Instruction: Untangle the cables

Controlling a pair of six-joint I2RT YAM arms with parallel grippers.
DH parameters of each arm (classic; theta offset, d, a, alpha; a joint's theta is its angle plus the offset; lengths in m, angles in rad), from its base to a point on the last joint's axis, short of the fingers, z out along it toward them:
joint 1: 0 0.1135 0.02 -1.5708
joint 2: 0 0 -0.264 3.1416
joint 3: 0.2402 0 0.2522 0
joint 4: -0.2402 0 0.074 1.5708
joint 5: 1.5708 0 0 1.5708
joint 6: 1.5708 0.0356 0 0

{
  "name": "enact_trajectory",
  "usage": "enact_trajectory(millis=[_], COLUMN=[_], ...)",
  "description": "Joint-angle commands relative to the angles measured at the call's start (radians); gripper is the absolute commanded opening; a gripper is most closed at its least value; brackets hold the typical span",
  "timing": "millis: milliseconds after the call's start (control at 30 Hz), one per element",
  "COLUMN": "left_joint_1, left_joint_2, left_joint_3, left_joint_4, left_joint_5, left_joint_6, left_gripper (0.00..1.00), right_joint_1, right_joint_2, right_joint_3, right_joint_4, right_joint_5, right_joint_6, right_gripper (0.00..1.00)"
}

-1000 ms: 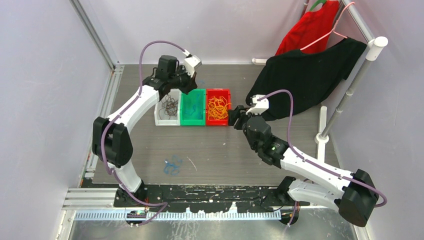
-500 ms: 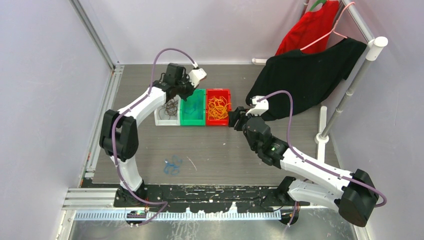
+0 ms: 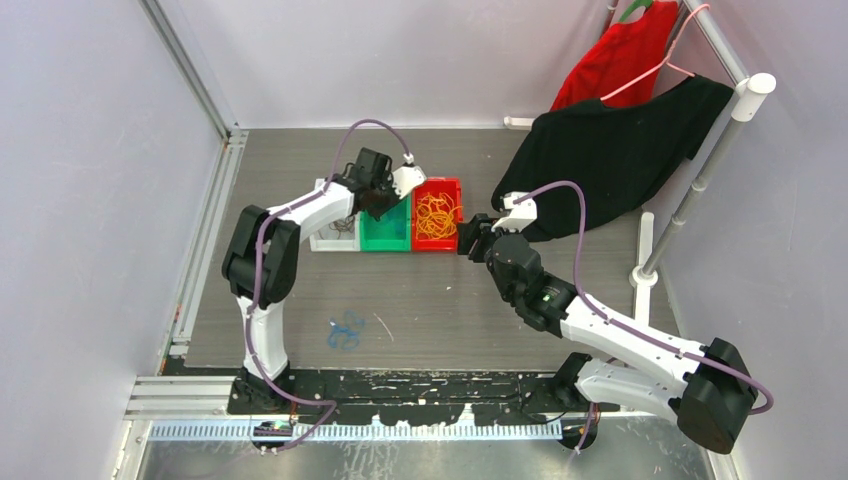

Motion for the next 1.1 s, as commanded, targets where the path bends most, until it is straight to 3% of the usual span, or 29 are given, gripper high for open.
enact_trajectory(millis=[0,233,267,433,567,667,900,1067], left_joint_1=[0.002,0.003,0.002,0.003,0.003,0.002,0.021,0.094], left_joint_2=[0.004,-0.010,-0.014,-0.056,-0.085,-0.110,-0.172,-0.276], left_joint_3=[-0.007,-0.032,-0.031,0.022,0.104,0.185,0.392,0.417], left_joint_4=[0.065,0.043,0.037,-0.055,-0.156,-0.233,-0.474,-0.545], left_joint_5=[-0.058,-0.055,-0.053,0.024,0.093,0.134,0.265,0.336], left_joint_6=[0.039,0.017,0.008,-0.037,-0.072,-0.086,-0.122,-0.190], left_gripper=[0.00,0.00,0.04,0.61,0.81,0.86,0.87,0.87], right_joint_1=[-0.008,-0.008,-0.008,-0.008,-0.008,-0.008,-0.008,-0.008], right_joint_2=[-0.024,-0.022,-0.024,-0.038,-0.043,-0.045,-0.030,0.042], right_joint_3=[0.008,0.012,0.013,0.015,0.023,0.034,0.083,0.139], right_joint_4=[0.019,0.022,0.019,0.010,0.000,-0.014,-0.043,-0.071], right_joint_5=[0.012,0.003,0.003,-0.002,-0.016,-0.028,-0.110,-0.184], right_joint_6=[-0.008,-0.009,-0.009,-0.008,-0.005,-0.008,-0.048,-0.069], right_gripper=[0.57,0.56,0.57,0.57,0.56,0.56,0.58,0.60])
